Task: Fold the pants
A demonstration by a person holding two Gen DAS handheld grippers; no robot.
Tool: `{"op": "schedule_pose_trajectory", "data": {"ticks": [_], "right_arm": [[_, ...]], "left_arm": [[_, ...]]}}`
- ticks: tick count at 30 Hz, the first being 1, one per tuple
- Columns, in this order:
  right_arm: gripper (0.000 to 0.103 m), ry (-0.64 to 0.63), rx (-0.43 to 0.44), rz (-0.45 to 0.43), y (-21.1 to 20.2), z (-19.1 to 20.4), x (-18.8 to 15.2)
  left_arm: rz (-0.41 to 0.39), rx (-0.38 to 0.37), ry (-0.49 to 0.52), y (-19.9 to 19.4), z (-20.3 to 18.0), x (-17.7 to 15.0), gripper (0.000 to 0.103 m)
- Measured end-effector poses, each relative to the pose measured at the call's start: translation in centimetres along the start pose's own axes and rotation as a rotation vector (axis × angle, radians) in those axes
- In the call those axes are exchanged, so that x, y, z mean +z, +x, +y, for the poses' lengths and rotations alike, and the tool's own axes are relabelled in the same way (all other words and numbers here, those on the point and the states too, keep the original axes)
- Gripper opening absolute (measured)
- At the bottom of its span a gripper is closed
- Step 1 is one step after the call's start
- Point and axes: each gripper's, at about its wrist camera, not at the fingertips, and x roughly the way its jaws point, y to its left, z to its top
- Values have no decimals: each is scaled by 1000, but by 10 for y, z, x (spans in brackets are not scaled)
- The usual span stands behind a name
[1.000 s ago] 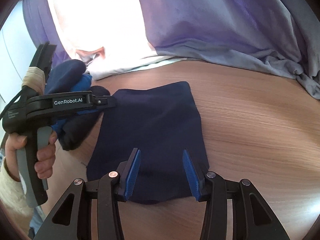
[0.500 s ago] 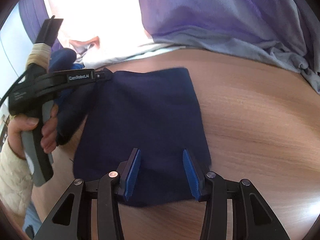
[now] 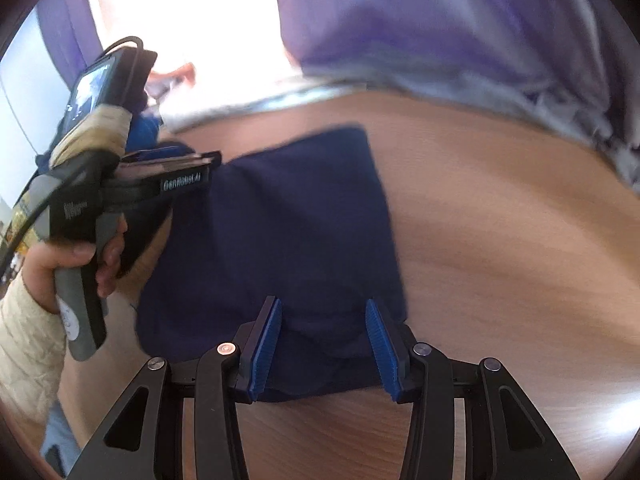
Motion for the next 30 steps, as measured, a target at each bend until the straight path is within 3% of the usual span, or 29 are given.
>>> {"op": "schedule_pose_trajectory", "data": {"ticks": [1,3,6,15,25,30], "right_arm": [[46,-8,-4,-35,-9,0,1],[56,-15,-13,-87,-23,-2,2],[58,13,-22,-123,-35,-12,2],[58,144,-11,-63,-14,-46,-7],[58,155,29,21,10,-37,-15],[58,147,5,36,11,-31,-22]], "left_arm": [[-27,-19,-15,-16,1,0,71],[-31,-58,-37,-33,4,-3,72],[2,-127,-78,-46,7,-17,72],[112,-313,-212,-17,16,-54,72],[134,-387,-234,18,12,-42,69],[149,-395,-231,25,9,-42,67]]}}
